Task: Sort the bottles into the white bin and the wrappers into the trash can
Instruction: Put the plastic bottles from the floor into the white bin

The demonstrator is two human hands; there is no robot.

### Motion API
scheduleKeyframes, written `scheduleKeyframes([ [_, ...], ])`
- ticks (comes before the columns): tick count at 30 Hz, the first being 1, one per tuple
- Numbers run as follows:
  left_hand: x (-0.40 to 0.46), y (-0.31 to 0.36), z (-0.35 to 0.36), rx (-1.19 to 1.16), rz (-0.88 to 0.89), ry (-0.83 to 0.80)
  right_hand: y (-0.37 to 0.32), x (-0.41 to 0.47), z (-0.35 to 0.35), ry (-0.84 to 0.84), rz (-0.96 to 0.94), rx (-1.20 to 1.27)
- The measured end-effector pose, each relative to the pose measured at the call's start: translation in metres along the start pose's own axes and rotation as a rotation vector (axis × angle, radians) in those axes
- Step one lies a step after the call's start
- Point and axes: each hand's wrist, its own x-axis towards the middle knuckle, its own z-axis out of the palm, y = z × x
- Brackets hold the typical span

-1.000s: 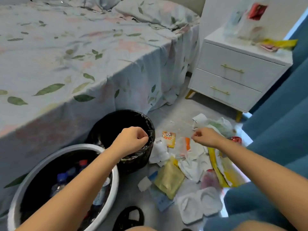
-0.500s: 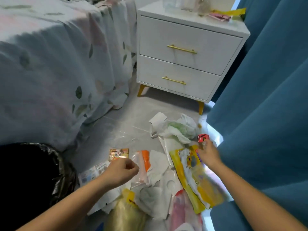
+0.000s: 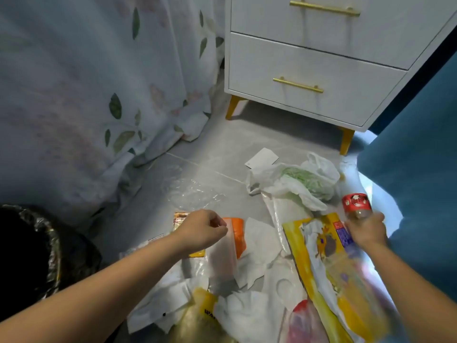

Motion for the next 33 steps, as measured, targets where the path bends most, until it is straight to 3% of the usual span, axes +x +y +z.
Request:
scheduleKeyframes([
  [7,-0.003,0.000,-0.009,-0.094,-0.018,0.140,-0.039,-0.081,-0.021,0.021,-0.149,0.462],
  [11,-0.022,0.024,-0.024,-0.022,0.226,0.337,-0.068,-0.152,-0.052,-0.201,-0.280,0.664],
  [15,-0.053,0.045,-0.043,0.203,0.572,0.415,-0.094,-0.207,-0.084,-0.558,-0.390,0.433],
  [20,-0.099,0.045,-0.064,0.493,0.656,0.434,-0.128,-0.262,-0.137,-0.749,-0.628,0.262],
  [24,-0.152,0.036,-0.084,0.516,0.632,0.395,-0.147,-0.296,-0.171,-0.790,-0.688,0.265],
  [28,-0.219,0.018,-0.107,0.422,0.510,0.509,-0.160,-0.343,-0.176,-0.905,-0.714,0.440],
  [31,-0.275,-0.007,-0.120,0.175,0.333,0.560,-0.171,-0.391,-0.170,-1.055,-0.739,0.539],
  [33,-0.311,-0.030,-0.125,-0.033,0.221,0.627,-0.177,-0.424,-0.164,-1.136,-0.788,0.471],
])
